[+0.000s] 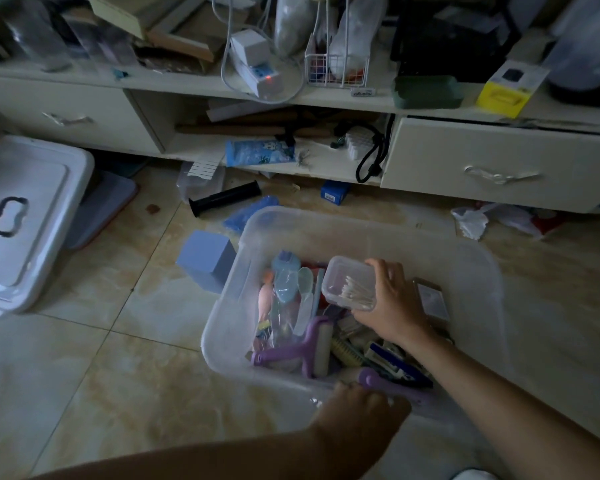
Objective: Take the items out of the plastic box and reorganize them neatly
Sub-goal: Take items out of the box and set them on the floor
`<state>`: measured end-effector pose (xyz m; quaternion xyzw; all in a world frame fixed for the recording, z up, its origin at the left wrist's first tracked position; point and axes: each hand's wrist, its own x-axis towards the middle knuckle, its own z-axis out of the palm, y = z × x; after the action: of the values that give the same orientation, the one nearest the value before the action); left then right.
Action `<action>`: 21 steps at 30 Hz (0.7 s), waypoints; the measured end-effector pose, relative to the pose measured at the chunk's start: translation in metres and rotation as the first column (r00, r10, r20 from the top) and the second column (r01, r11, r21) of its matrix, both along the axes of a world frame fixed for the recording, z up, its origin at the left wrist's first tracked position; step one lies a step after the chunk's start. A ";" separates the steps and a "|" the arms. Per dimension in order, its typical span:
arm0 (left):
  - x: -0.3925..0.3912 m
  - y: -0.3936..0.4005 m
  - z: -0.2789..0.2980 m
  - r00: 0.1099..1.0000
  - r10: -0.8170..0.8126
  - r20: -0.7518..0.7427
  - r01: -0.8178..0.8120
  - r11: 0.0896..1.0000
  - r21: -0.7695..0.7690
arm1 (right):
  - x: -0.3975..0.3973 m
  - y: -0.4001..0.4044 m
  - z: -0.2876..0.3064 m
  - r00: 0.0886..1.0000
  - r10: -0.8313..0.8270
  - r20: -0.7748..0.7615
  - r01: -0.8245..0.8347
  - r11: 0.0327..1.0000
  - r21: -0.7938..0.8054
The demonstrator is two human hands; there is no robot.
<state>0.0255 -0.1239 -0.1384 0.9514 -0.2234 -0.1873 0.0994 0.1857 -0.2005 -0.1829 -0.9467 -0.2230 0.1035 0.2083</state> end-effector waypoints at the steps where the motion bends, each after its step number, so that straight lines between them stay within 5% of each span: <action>1: 0.005 0.003 0.002 1.000 -0.002 0.016 0.002 1.000 0.013 | 0.001 0.000 0.003 1.000 -0.006 0.002 0.006 1.000 0.002; 14: 0.054 0.011 0.001 0.969 0.099 0.228 -0.083 0.993 -0.083 | 0.033 -0.009 0.014 0.985 -0.103 -0.139 0.115 0.990 0.080; 21: 0.071 0.017 0.002 0.992 0.127 -0.023 -0.129 0.977 -0.169 | 0.034 -0.015 0.005 0.974 -0.109 -0.200 0.125 0.989 0.073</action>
<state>0.0969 -0.1064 -0.1362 0.9506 -0.1765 -0.1668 0.1935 0.2197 -0.2156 -0.1774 -0.9337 -0.1495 0.1739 0.2749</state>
